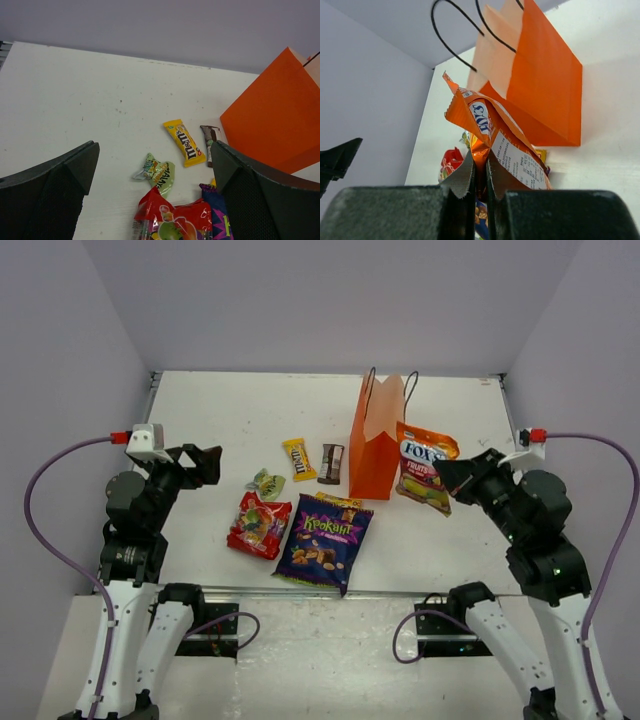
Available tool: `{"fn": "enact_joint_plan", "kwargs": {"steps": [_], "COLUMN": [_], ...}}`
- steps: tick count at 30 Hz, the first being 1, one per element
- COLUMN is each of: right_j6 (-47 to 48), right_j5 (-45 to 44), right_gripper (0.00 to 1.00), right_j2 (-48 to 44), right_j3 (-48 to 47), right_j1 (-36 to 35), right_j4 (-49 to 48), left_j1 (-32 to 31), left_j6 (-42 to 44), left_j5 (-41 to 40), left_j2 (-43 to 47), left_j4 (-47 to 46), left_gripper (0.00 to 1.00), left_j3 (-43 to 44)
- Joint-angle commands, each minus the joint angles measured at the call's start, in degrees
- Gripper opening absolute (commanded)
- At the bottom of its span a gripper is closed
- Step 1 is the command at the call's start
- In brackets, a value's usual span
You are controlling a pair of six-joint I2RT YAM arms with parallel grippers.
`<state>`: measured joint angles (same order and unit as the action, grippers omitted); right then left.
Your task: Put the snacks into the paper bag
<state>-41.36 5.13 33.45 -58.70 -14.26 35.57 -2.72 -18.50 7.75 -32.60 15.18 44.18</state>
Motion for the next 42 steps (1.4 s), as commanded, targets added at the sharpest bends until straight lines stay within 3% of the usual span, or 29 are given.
{"fn": "enact_joint_plan", "kwargs": {"steps": [1, 22, 30, 42], "right_j6": [2.5, 7.2, 1.8, -1.7], "right_j5": [2.1, -3.7, -7.6, -13.3], "right_gripper": [0.0, 0.0, 0.0, 0.0], "right_j2": [2.7, 34.2, 39.6, 46.5], "right_j3": [-7.2, -37.7, -35.6, -36.0], "right_j1": [-0.6, -1.4, -1.6, -4.7], "right_j4": [-5.5, -10.8, -17.8, -19.5], "left_j1": [-0.3, -0.3, -0.3, -0.3], "left_j6": [0.3, 0.6, 0.8, 0.8], "left_j5": [1.1, 1.7, 2.4, 2.3], "left_j2": [0.6, 0.9, 0.9, 0.7], "left_j4": [-0.5, -0.5, -0.6, -0.6], "left_gripper": [1.0, 1.0, 1.0, 1.0], "left_j3": [0.5, 0.5, 0.6, 0.6]}}
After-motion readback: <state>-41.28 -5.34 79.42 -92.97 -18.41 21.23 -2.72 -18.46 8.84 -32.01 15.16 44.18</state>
